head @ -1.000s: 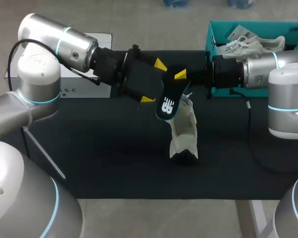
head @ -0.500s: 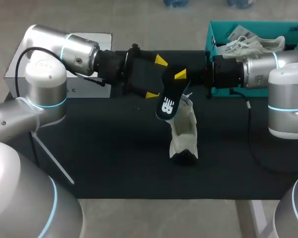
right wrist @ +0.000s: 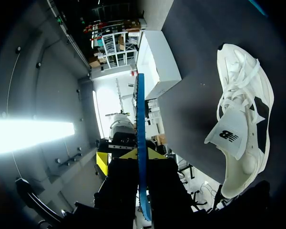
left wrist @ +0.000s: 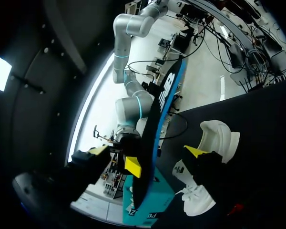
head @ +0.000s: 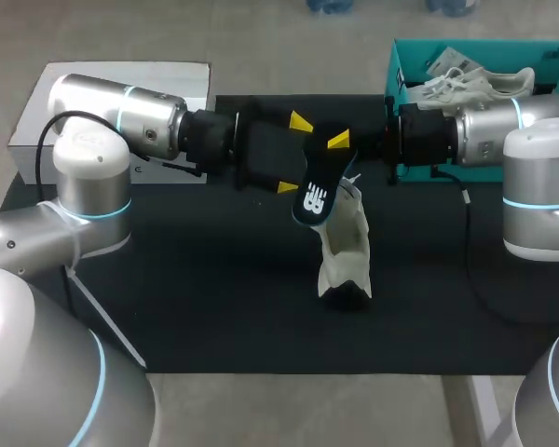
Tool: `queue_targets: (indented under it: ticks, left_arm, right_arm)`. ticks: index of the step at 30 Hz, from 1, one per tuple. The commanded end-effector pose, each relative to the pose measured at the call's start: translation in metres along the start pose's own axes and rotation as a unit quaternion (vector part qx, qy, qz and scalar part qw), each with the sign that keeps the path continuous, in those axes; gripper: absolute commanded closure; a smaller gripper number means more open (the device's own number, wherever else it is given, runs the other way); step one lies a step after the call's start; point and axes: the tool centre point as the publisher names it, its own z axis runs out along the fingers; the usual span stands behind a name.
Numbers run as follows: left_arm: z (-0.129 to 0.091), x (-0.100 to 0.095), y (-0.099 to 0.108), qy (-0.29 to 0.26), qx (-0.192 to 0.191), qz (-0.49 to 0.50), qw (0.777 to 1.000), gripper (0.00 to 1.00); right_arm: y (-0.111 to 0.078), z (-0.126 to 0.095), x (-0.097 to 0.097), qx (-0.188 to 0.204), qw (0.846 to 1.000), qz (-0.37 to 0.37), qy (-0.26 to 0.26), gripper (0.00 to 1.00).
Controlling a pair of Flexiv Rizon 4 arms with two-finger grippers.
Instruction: Take the shoe out of the shoebox, open the shoe tongue, remove and reinsert the insole, then place the shoe into the shoebox
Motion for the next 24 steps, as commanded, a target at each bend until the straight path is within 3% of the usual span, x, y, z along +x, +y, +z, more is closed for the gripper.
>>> queue_targets:
  ticks: [1, 4, 5, 6, 7, 24]
  left_arm:
    - [0.0086, -0.0009, 0.0045, -0.004, 0.001, 0.002, 1.000, 0.00]
    - [0.0110, -0.0011, 0.0065, -0.007, 0.001, 0.002, 1.000, 0.00]
    - [0.0117, -0.0010, 0.0072, -0.008, 0.000, 0.003, 1.000, 0.12]
    - [0.0122, -0.0009, 0.0080, -0.009, -0.004, 0.003, 1.000, 0.72]
    - [0.0126, -0.0010, 0.0090, -0.010, -0.004, 0.003, 1.000, 1.00]
    - [0.0171, -0.0054, 0.0116, -0.005, -0.012, 0.006, 1.000, 1.00]
  right_arm:
    - [-0.0005, 0.0009, 0.0001, -0.001, 1.000, 0.000, -0.001, 1.00]
    - [-0.0005, 0.0009, 0.0001, -0.001, 1.000, 0.000, -0.001, 1.00]
    - [-0.0005, 0.0009, 0.0001, -0.001, 1.000, 0.000, -0.001, 1.00]
    - [-0.0005, 0.0009, 0.0001, -0.001, 1.000, 0.000, -0.001, 1.00]
    - [-0.0005, 0.0009, 0.0001, -0.001, 1.000, 0.000, -0.001, 1.00]
    - [-0.0005, 0.0009, 0.0001, -0.001, 1.000, 0.000, -0.001, 1.00]
